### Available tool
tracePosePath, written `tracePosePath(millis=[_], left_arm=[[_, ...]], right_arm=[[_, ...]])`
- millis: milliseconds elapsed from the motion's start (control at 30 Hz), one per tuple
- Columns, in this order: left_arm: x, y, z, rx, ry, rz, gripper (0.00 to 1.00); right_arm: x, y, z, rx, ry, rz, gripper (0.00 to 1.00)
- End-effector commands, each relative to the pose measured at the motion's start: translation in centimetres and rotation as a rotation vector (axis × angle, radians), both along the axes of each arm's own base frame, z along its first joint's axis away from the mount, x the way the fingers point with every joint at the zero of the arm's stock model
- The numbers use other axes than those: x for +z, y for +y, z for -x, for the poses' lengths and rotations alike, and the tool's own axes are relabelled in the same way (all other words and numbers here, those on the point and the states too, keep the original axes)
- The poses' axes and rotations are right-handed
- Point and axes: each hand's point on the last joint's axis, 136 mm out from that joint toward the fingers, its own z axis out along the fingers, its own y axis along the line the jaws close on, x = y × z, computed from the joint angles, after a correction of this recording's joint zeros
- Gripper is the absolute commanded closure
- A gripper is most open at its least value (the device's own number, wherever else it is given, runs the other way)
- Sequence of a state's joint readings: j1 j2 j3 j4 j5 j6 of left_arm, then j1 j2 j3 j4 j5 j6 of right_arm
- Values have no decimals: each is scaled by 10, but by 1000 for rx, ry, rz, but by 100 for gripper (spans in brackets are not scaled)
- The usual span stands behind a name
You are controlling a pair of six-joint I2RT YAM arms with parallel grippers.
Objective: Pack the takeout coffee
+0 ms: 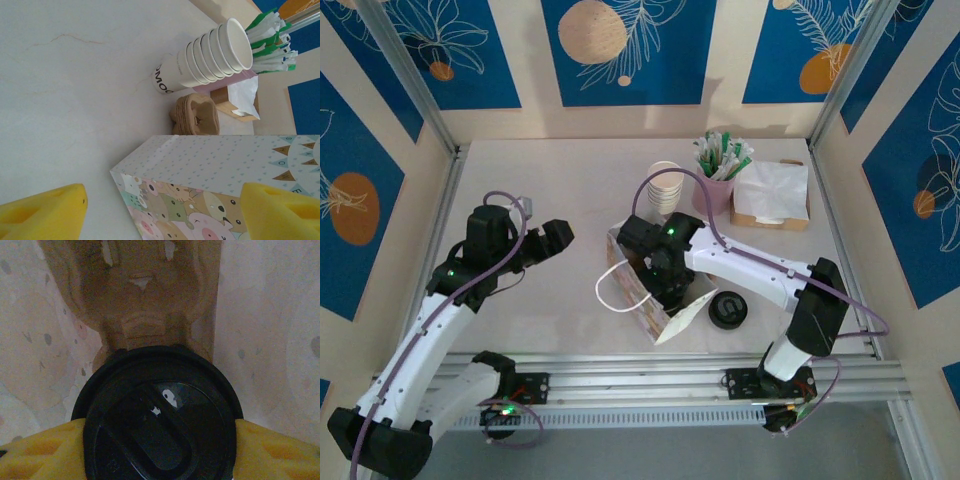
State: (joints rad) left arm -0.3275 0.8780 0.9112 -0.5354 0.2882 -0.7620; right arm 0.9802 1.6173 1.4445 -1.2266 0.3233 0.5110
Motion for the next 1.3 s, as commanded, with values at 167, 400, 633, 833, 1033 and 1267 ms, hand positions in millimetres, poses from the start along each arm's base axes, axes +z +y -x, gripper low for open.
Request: tracePosePath(millis=[167,400,633,833,1033,1267], left_arm=[[6,0,-1,6,-17,27,20],[6,0,0,6,-15,30,20],[6,-1,1,6,-13,35,21],[5,-1,0,6,-9,38,21],[3,-1,2,5,-7,38,21],[2,0,2,8,-5,38,21]], right_arm=[[24,7,-6,-18,-58,-73,41],[44,10,-15,-5,-168,-146,41],[23,4,-12,-10,-134,-107,41],[4,3,-7,-9,-91,-79,41],[-9,7,-4,0,-67,-80,42],[-17,6,1,-6,-48,-76,42]])
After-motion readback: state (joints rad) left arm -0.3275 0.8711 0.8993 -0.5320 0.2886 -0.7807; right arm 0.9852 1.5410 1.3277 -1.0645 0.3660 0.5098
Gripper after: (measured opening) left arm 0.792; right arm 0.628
